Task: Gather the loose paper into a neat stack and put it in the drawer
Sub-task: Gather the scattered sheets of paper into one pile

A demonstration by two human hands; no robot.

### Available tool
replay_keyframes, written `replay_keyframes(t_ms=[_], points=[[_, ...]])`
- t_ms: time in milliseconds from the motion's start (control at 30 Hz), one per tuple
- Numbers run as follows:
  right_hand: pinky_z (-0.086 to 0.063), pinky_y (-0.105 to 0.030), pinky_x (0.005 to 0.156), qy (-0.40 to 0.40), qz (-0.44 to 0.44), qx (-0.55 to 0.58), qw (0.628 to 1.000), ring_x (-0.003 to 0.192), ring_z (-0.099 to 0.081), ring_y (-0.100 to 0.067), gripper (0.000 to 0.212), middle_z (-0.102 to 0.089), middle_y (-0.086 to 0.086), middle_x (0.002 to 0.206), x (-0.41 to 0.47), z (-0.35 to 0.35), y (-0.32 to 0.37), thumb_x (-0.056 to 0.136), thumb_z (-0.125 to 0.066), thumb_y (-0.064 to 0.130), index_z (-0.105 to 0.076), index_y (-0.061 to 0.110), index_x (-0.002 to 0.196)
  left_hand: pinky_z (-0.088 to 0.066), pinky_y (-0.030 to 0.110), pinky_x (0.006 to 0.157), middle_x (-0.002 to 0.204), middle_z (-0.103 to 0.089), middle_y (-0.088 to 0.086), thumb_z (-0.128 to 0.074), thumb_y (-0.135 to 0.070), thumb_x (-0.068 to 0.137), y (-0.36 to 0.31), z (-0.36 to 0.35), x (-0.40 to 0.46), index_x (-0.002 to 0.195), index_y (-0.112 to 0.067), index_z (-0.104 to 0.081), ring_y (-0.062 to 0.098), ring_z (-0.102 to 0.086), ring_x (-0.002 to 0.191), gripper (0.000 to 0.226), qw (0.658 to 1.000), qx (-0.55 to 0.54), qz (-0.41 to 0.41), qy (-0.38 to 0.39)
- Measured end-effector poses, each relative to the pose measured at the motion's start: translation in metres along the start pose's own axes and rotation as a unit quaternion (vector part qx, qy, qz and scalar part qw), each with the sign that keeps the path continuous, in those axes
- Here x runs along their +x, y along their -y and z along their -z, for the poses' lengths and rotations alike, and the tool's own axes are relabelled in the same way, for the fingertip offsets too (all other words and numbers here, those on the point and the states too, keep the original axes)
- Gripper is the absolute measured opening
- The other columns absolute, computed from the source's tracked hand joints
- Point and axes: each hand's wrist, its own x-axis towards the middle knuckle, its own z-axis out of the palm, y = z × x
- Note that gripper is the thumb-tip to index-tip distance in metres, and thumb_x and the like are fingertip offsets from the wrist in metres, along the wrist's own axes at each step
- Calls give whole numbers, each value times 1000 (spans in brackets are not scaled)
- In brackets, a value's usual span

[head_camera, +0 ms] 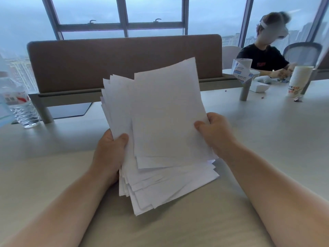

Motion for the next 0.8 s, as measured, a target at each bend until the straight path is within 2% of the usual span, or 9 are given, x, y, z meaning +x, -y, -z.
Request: replay_keyframes(t_ms=[133, 233, 333, 400, 500, 567, 633, 700, 800], points=[[-64, -51, 73, -10, -30, 25, 999, 69, -71, -29, 18, -75, -5, 75, 6, 8, -6, 84, -73, 31, -71, 13, 83, -55, 33, 74, 98, -76, -7, -58, -18, 103, 6, 2, 6, 104, -25, -69, 20, -72, 89, 13, 1000, 11, 2, -3], [-63, -52, 76, -5, -24, 38, 999, 75, -75, -31, 26, -77, 0, 75, 9, 11, -9, 74, -77, 44, -74, 20, 82, -59, 46, 89, 102, -78, -6, -59, -21, 102, 9, 4, 9, 108, -26, -71, 23, -74, 94, 14, 1000, 15, 6, -4], [-64, -53, 76, 2, -19, 82, 996, 75, -77, -28, 33, -79, 2, 78, 7, 9, -9, 72, -82, 50, -76, 21, 86, -60, 49, 89, 98, -80, -8, -59, -21, 100, 9, 4, 9, 108, -27, -71, 23, -75, 92, 16, 1000, 17, 12, -5], [-63, -54, 73, 15, 3, 96, 995, 73, -76, -30, 46, -78, -4, 79, 4, 5, -5, 77, -73, 57, -74, 13, 90, -60, 45, 87, 94, -80, -10, -58, -19, 100, 7, 3, 8, 107, -26, -72, 21, -76, 90, 17, 1000, 17, 12, -7], [-48, -47, 61, 44, 33, 114, 992, 68, -58, -28, 63, -62, -16, 75, 0, -5, -1, 75, -54, 56, -59, -5, 91, -60, 43, 85, 96, -80, -12, -57, -22, 100, 5, 2, 6, 109, -27, -74, 18, -76, 92, 19, 1000, 27, 6, 1], [-41, -40, 65, 59, 32, 108, 992, 69, -51, -24, 52, -54, -11, 76, -1, -10, -1, 77, -51, 41, -53, -9, 91, -58, 39, 82, 97, -80, -13, -55, -23, 102, 5, 1, 4, 110, -28, -74, 16, -76, 93, 21, 1000, 27, 7, 5], [-42, -38, 61, 64, 38, 76, 994, 61, -49, -24, 45, -56, -8, 70, -3, -11, -3, 81, -54, 38, -55, -6, 86, -55, 34, 76, 97, -80, -14, -54, -25, 103, 4, 1, 3, 110, -28, -73, 14, -75, 92, 21, 999, 32, 5, 6], [-50, -38, 59, 53, 53, 42, 996, 59, -60, -30, 40, -71, -5, 70, -3, -10, -6, 88, -64, 40, -66, 1, 85, -51, 31, 71, 96, -79, -15, -53, -27, 104, 2, 0, 1, 110, -29, -72, 12, -73, 91, 21, 999, 41, 3, 3], [-55, -34, 60, 37, 53, 32, 997, 66, -72, -21, 25, -77, 2, 74, -2, -8, -9, 90, -74, 37, -75, 13, 86, -49, 31, 69, 94, -78, -16, -51, -30, 105, 1, 0, 0, 108, -30, -71, 10, -72, 89, 21, 998, 55, 3, 7]])
